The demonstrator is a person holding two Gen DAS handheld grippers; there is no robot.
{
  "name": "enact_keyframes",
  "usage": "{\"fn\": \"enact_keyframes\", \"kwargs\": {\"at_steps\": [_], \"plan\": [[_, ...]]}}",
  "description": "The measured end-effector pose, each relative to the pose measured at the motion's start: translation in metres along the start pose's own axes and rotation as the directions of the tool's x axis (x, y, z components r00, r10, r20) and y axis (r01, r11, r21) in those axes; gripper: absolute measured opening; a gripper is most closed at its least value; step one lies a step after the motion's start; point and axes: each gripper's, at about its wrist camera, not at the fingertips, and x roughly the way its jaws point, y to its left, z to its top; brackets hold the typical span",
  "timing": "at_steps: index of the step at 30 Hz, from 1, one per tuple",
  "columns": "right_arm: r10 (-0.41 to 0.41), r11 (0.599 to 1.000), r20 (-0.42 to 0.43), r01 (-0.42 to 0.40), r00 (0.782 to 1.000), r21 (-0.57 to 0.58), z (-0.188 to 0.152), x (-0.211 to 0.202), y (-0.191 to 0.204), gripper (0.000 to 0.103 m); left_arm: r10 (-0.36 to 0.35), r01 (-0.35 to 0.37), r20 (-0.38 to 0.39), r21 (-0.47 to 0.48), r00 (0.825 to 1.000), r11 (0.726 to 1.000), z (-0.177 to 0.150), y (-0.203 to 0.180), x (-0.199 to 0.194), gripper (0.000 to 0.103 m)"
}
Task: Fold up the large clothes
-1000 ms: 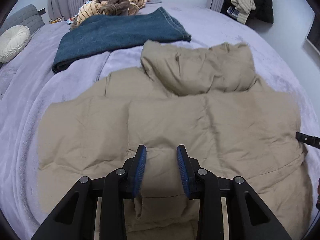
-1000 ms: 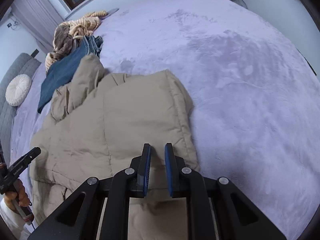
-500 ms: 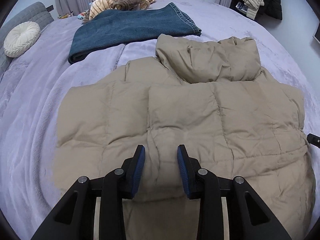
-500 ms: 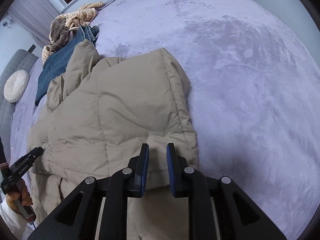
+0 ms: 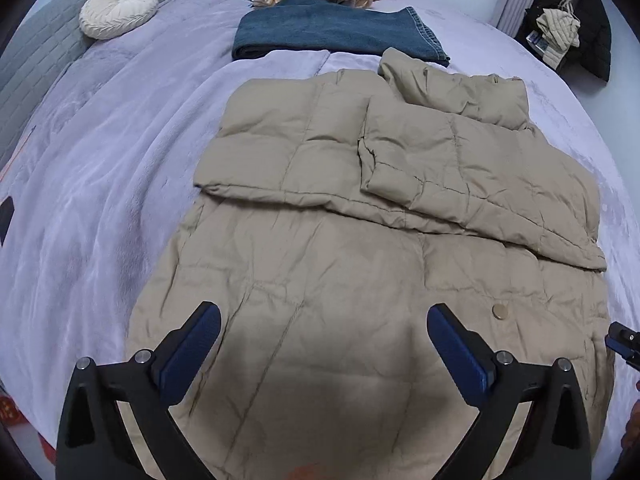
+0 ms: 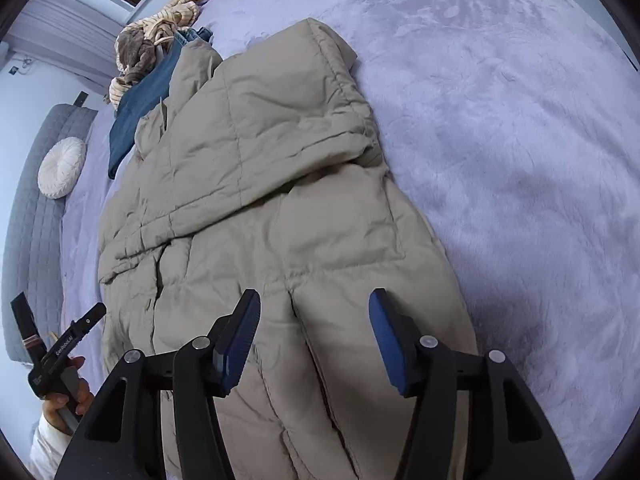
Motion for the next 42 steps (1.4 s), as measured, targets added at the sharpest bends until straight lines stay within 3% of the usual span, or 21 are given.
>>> {"fn": "enact_keyframes", "kwargs": {"at_steps": [4, 8, 10, 14, 21, 27, 33, 39, 42], "plan": [[0.026, 1.0, -0.006, -0.026, 1.0, -0.001, -0.016, -0.006, 0.006, 0.074, 0.002, -0.003, -0.044, -0.024, 0.999, 1.0, -0.024, 0.008, -0.01, 0.103], [0.042, 0.999, -0.002, -0.042, 0.999, 0.001, -0.037, -0.011, 0.016, 0.077, -0.007, 0.003, -0.063, -0.061, 0.998, 0.998, -0.047, 0.029, -0.023, 0.103], [0.047, 0.999, 0.004, -0.047, 0.999, 0.008, -0.05, -0.014, 0.021, 0.085, -0.018, 0.012, -0.075, -0.079, 0.997, 0.997, -0.057, 0.042, -0.025, 0.103], [0.051, 0.998, 0.017, -0.052, 0.999, 0.034, -0.075, -0.018, 0.028, 0.086, -0.06, 0.047, -0.115, -0.111, 0.992, 0.993, -0.082, 0.072, -0.029, 0.103], [0.061, 0.993, 0.033, -0.064, 0.998, 0.098, -0.122, -0.028, 0.031, 0.087, -0.175, 0.147, -0.117, -0.214, 0.978, 0.966, -0.129, 0.123, -0.057, 0.103], [0.061, 0.98, 0.051, -0.07, 0.997, 0.185, -0.156, -0.037, 0.017, 0.087, -0.232, 0.191, -0.144, -0.251, 0.962, 0.949, -0.158, 0.143, -0.062, 0.103], [0.081, 0.959, 0.083, -0.101, 0.993, 0.266, -0.184, -0.045, 0.001, 0.088, -0.287, 0.222, -0.172, -0.321, 0.942, 0.921, -0.179, 0.163, -0.062, 0.103], [0.091, 0.932, 0.108, -0.123, 0.99, 0.34, -0.21, -0.048, -0.015, 0.088, -0.434, 0.324, -0.18, -0.436, 0.883, 0.84, -0.189, 0.171, -0.034, 0.103], [0.093, 0.909, 0.112, -0.13, 0.989, 0.396, -0.219, -0.045, -0.027, 0.088, -0.461, 0.356, -0.15, -0.446, 0.874, 0.821, -0.184, 0.165, -0.024, 0.103]]}}
